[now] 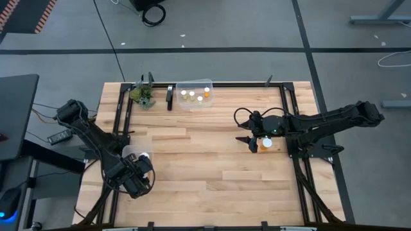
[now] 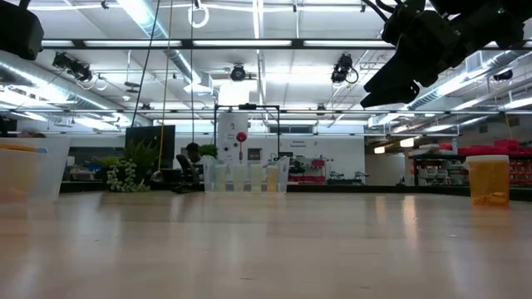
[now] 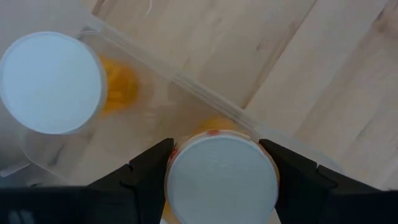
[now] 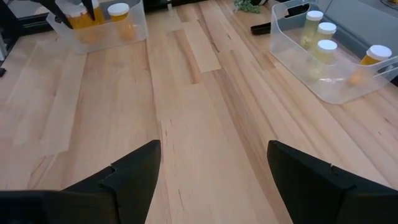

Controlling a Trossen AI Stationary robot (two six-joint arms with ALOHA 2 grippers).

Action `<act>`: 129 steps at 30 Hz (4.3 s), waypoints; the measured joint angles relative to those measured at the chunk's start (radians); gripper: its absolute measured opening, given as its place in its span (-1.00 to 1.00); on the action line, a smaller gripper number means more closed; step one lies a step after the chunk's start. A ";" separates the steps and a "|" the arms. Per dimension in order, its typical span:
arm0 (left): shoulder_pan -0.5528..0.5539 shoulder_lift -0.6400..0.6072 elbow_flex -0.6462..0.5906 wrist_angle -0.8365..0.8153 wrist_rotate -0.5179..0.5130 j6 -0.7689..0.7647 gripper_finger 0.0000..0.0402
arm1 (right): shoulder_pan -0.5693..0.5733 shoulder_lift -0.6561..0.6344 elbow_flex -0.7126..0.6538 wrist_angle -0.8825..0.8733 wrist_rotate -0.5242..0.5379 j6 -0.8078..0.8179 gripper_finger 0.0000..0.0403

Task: Pick and place medicine bottles into bin by pill shape (circle, oval)
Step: Put the top big orange pill bottle into the bottom transparent bin, then put the big orange pill bottle into the bottom transparent bin

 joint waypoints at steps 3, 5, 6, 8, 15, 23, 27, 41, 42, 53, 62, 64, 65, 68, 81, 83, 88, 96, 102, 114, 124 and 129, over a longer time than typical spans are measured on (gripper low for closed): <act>0.000 0.000 0.000 0.000 0.000 0.000 0.20 | 0.000 0.000 0.000 0.000 -0.004 0.000 0.49; 0.000 0.000 0.000 0.000 0.000 0.000 0.19 | 0.000 0.000 0.000 0.000 -0.004 0.000 0.49; 0.000 0.000 0.000 0.000 0.000 0.000 0.19 | 0.000 0.000 0.000 0.000 -0.004 0.000 0.49; 0.000 0.000 0.000 0.000 0.000 0.001 0.21 | 0.000 0.000 0.000 0.000 -0.004 0.000 0.49; 0.000 0.000 0.000 -0.001 0.000 0.022 0.40 | 0.000 0.000 0.000 0.000 -0.007 0.000 0.49; 0.000 -0.001 0.085 -0.123 0.000 0.054 0.36 | 0.000 0.000 0.000 -0.007 -0.022 0.002 0.49; 0.001 -0.001 0.149 -0.253 0.000 0.055 0.35 | -0.001 0.000 0.019 -0.052 -0.022 0.016 0.49; 0.101 -0.002 0.232 -0.227 -0.116 0.316 0.35 | 0.018 0.001 0.138 -0.645 -0.056 0.203 0.49; 0.109 -0.002 0.232 -0.214 -0.122 0.338 0.34 | 0.029 0.001 0.147 -0.696 -0.056 0.216 0.49; 0.180 -0.002 0.232 -0.182 -0.105 0.431 0.34 | 0.101 0.001 0.175 -0.937 -0.034 0.236 0.49; 0.197 -0.002 0.232 -0.189 -0.041 0.431 0.31 | 0.124 0.162 0.172 -0.981 -0.067 0.262 0.56; 0.198 -0.002 0.232 -0.190 -0.037 0.431 0.28 | 0.124 0.226 0.183 -0.993 -0.067 0.261 0.58; 0.198 -0.002 0.232 -0.191 -0.034 0.430 0.27 | 0.124 0.255 0.190 -0.994 -0.067 0.262 0.58; 0.198 -0.002 0.232 -0.190 -0.009 0.427 0.21 | 0.113 0.312 0.202 -0.990 -0.067 0.254 0.60; 0.194 -0.002 0.232 -0.189 0.039 0.439 0.02 | 0.032 0.348 0.203 -0.912 -0.113 0.179 0.29; 0.193 -0.002 0.232 -0.188 0.039 0.446 0.00 | 0.023 0.348 0.203 -0.912 -0.120 0.171 0.20; 0.188 -0.002 0.232 -0.188 0.039 0.479 -0.01 | 0.006 0.348 0.203 -0.911 -0.131 0.156 0.05; 0.188 -0.002 0.232 -0.189 0.038 0.505 -0.02 | 0.003 0.349 0.237 -0.887 -0.137 0.155 0.09; 0.191 -0.002 0.232 -0.189 0.031 0.537 -0.04 | 0.003 0.363 0.349 -0.886 -0.136 0.138 0.07; 0.191 -0.002 0.232 -0.184 0.010 0.547 -0.04 | -0.004 0.691 0.708 -0.887 -0.104 -0.068 0.07; 0.189 -0.002 0.232 -0.186 -0.015 0.524 -0.01 | -0.010 0.995 1.033 -0.889 -0.143 -0.244 0.07; 0.190 -0.002 0.232 -0.188 -0.015 0.524 -0.04 | -0.010 1.104 1.139 -0.887 -0.188 -0.296 0.07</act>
